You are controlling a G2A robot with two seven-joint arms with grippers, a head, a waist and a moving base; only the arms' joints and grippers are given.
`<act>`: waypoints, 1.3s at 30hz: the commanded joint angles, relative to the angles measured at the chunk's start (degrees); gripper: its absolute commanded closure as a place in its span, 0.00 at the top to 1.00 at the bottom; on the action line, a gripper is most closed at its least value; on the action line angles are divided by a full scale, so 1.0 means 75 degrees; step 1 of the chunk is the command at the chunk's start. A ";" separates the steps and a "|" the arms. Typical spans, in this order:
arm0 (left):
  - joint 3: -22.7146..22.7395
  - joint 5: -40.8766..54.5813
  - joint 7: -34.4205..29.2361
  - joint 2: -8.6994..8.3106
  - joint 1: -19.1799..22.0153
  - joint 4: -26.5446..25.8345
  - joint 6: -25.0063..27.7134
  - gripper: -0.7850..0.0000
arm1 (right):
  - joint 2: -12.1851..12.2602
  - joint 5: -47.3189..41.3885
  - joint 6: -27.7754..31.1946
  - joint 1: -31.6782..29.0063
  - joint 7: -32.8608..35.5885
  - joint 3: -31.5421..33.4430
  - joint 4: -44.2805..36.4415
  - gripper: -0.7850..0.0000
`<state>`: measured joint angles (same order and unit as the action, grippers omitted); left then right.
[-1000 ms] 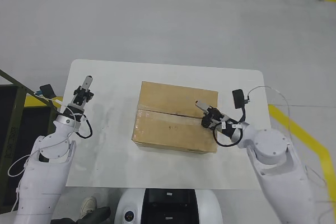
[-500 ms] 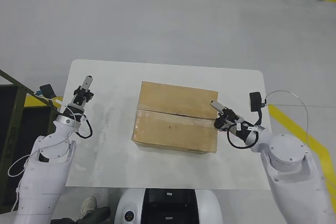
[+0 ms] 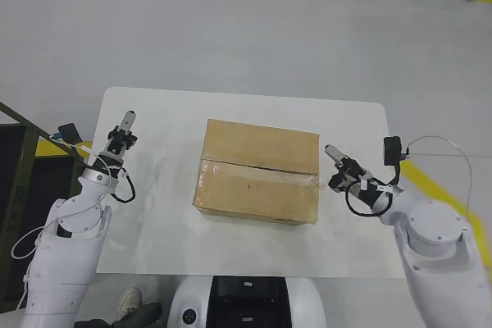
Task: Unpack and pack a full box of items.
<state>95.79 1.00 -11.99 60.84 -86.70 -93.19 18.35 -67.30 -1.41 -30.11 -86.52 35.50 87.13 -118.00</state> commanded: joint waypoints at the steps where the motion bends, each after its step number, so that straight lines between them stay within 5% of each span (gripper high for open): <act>1: 0.0000 0.0000 0.0000 0.0000 0.0000 0.0000 0.0000 1.00 | -0.0004 -0.0208 0.0192 -0.0079 -0.0111 0.0119 -0.0177 1.00; 7: 0.0000 0.0000 0.0000 0.0000 0.0000 0.0000 0.0000 1.00 | -0.0076 -0.1086 0.1109 0.0059 -0.0216 -0.0248 -0.0117 1.00; 17: 0.0000 0.0000 0.0000 0.0000 0.0000 0.0000 0.0000 1.00 | -0.0314 -0.1148 0.1410 0.1861 -0.0169 -0.2474 0.0967 1.00; 31: 0.0000 0.0000 0.0000 0.0000 0.0000 0.0000 0.0000 1.00 | -0.1070 -0.1955 0.2272 0.4185 -0.0883 -0.5186 0.2765 1.00; 39: 0.0000 0.0000 0.0000 0.0000 0.0000 0.0000 0.0000 1.00 | -0.1499 -0.2278 0.2560 0.4920 -0.1388 -0.5993 0.3677 1.00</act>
<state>95.79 1.00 -11.99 60.84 -86.70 -93.19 18.35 -78.23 -18.60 -11.27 -50.16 25.79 42.64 -91.09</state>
